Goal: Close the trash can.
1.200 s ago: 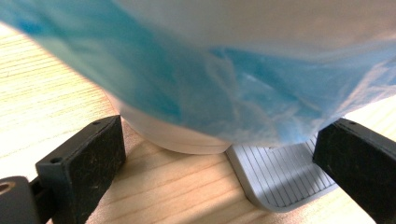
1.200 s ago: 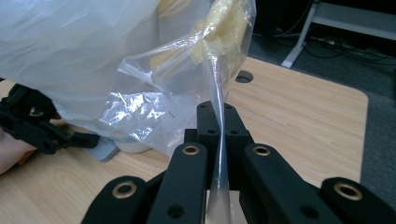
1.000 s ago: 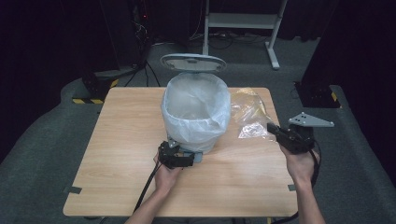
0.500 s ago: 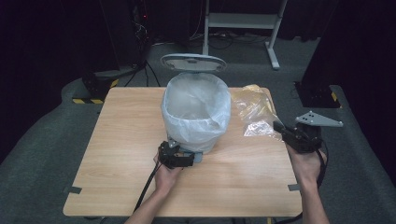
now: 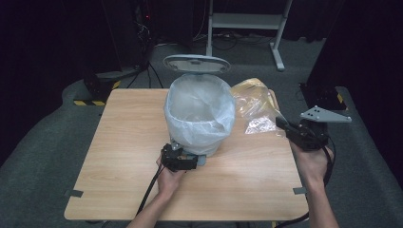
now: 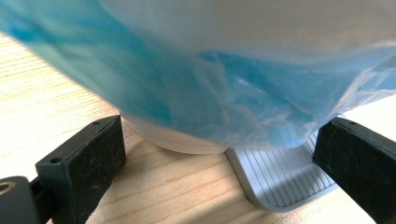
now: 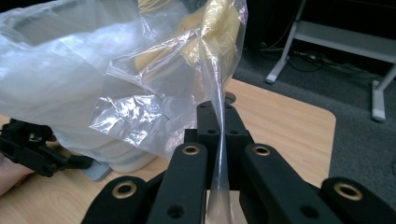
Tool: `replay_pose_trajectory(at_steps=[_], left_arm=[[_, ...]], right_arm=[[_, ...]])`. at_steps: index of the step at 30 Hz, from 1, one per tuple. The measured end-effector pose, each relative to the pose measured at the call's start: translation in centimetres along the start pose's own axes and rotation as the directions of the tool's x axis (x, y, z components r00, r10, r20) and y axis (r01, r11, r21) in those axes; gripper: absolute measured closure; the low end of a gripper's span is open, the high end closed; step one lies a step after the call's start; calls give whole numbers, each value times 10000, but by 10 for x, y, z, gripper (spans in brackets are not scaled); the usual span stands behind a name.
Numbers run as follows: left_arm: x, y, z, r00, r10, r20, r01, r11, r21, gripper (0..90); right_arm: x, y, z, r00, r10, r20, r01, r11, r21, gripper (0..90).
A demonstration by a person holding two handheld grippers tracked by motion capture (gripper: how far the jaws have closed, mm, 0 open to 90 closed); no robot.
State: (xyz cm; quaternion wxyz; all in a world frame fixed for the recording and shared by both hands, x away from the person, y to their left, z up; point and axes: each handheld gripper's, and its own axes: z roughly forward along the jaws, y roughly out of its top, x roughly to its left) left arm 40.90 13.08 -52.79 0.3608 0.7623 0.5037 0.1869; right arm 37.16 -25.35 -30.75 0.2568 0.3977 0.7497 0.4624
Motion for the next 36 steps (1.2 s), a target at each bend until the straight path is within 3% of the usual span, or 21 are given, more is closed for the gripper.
replay_pose_trajectory(at_steps=[18, 24, 27, 36], left_arm=[[0, 0, 0, 10000, -15, 91, 14, 10000, 94, 25], [0, 0, 0, 9999, -21, 105, 20, 10000, 96, 25], [1, 0, -1, 9998, 184, 90, -186, 9995, 262, 25], [1, 0, 0, 9999, 78, 126, -81, 9997, 223, 25]], right_arm=[[22, 43, 3, 9929, -698, -963, 690, 9976, -112, 897], [32, 56, 15, 9866, -926, -1346, 940, 9956, 41, 897], [38, 62, 22, 9823, -1042, -1558, 1077, 9941, 141, 897], [50, 76, 43, 9724, -1190, -2006, 1316, 9900, 508, 896]])
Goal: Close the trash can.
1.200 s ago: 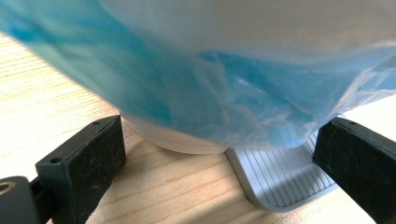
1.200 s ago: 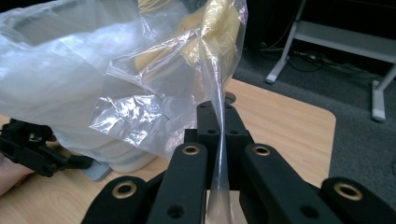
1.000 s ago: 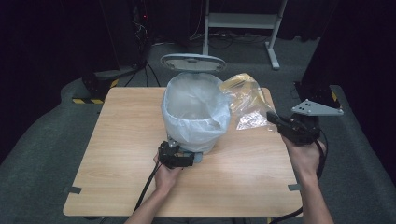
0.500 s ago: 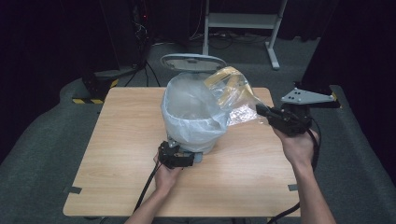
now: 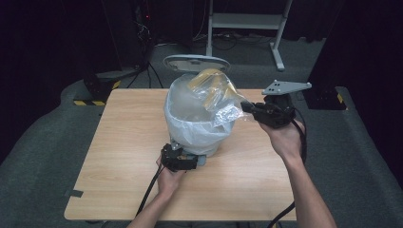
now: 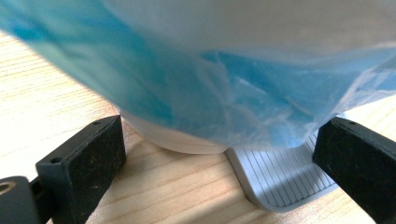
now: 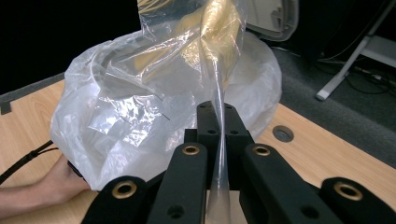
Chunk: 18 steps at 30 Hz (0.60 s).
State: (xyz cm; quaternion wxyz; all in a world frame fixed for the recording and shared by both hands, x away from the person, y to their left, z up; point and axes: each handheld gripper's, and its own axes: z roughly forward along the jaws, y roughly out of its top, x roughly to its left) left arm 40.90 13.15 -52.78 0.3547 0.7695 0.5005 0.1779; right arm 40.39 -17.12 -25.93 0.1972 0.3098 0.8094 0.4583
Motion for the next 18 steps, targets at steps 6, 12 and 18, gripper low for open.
replay_pose_trajectory(at_steps=[6, 12, 18], left_arm=[[0, 0, 0, 10000, 74, -45, -74, 10000, 17, 26], [-1, 0, 1, 9997, -231, -114, 228, 9993, -287, 26], [-1, 0, 1, 9997, -207, -116, 204, 9995, -257, 27]], right_arm=[[6, 7, 14, 9996, -137, -247, 145, 9994, 329, 895], [8, 12, 28, 9993, 23, -386, 9, 9965, 835, 713], [12, 14, 31, 9999, -169, 0, 169, 9978, 644, 575]])
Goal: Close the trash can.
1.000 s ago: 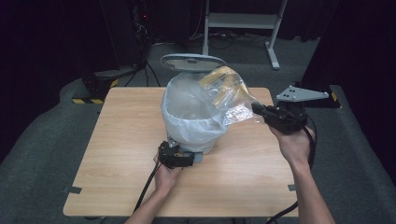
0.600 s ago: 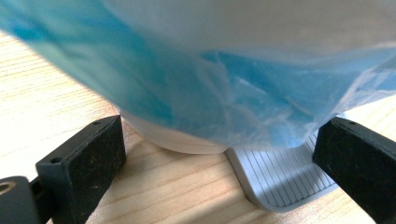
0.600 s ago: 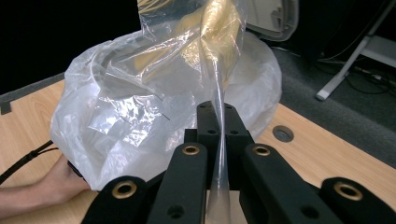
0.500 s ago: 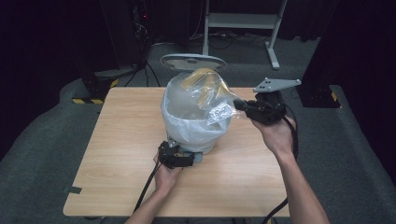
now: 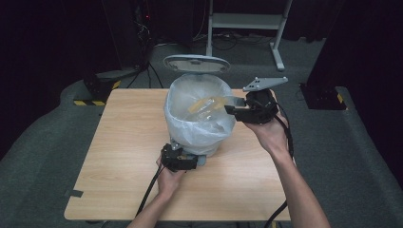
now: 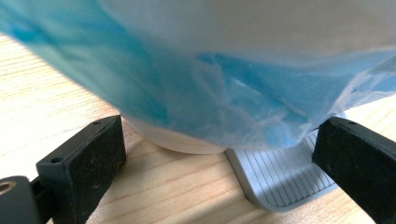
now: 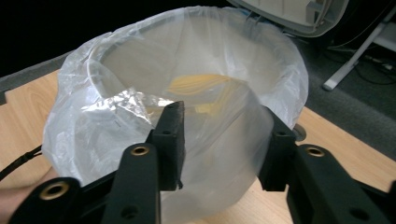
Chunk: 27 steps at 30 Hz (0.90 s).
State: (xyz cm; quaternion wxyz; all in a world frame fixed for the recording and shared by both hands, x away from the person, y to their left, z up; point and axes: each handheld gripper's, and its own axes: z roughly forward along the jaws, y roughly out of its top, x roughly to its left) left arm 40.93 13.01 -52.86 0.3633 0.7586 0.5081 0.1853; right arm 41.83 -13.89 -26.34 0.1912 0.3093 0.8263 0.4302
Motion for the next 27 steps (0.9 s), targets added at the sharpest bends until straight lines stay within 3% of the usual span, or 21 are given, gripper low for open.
replay_pose_trajectory(at_steps=[5, 9, 12, 17, 26, 27], left_arm=[[0, 0, 0, 10000, -3, -2, 3, 10000, 1, 27], [0, 0, 0, 10000, -3, 0, 3, 10000, 2, 27], [0, 0, 0, 10000, 4, 1, -4, 10000, 7, 27], [0, 0, 0, 10000, -5, -1, 5, 10000, 0, 27], [0, 0, 0, 10000, -4, 1, 4, 10000, 1, 27], [-2, 0, 1, 9997, -225, 39, 226, 9996, -172, 27]], right_arm=[[1, 1, -1, 9999, -7, 152, 11, 9996, -265, 553], [3, 1, -2, 9999, -61, 135, 67, 9988, -476, 601], [3, 1, -3, 9998, -68, 175, 79, 9978, -657, 650], [4, 2, -3, 9996, -169, 205, 186, 9959, -885, 806], [7, 13, 29, 9982, -418, 438, 444, 9972, -595, 872], [8, 15, 34, 9983, -403, 422, 426, 9976, -547, 878]])
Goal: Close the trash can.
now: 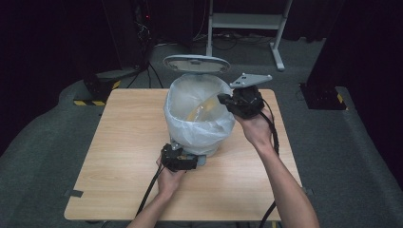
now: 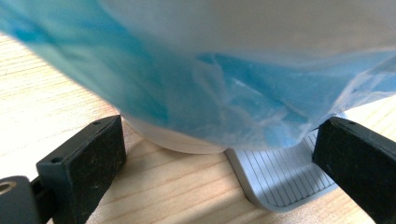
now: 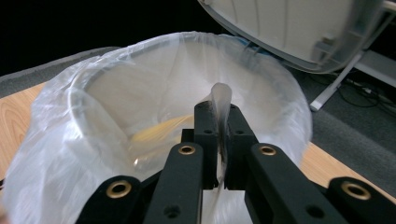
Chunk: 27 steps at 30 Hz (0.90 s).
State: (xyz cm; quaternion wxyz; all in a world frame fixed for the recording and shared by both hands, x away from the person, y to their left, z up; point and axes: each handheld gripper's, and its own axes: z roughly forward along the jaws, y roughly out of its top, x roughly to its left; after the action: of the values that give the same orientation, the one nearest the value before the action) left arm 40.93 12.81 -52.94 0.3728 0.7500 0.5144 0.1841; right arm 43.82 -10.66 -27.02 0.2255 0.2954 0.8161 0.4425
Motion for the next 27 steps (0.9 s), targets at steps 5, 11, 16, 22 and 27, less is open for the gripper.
replay_pose_trajectory(at_steps=[5, 11, 16, 22, 27], left_arm=[[1, 0, -1, 10000, 81, 3, -81, 9999, 65, 27], [0, 0, 0, 10000, 24, 8, -25, 10000, 36, 27], [0, 0, 0, 10000, 16, 8, -16, 10000, 8, 27], [0, 0, 0, 10000, 38, -5, -38, 10000, 18, 27], [-1, 0, 0, 10000, -31, 35, 31, 10000, 49, 28]], right_arm=[[1, 8, 28, 9999, -9, -171, 17, 9990, 444, 889], [3, 13, 52, 9986, -35, -529, 80, 9963, 861, 581], [0, 10, 43, 9988, 139, -475, -111, 9982, 587, 483], [-5, 3, 24, 9992, 145, -374, -143, 9999, 50, 663], [-8, -1, 16, 9994, 144, -316, -141, 9999, 80, 822]])
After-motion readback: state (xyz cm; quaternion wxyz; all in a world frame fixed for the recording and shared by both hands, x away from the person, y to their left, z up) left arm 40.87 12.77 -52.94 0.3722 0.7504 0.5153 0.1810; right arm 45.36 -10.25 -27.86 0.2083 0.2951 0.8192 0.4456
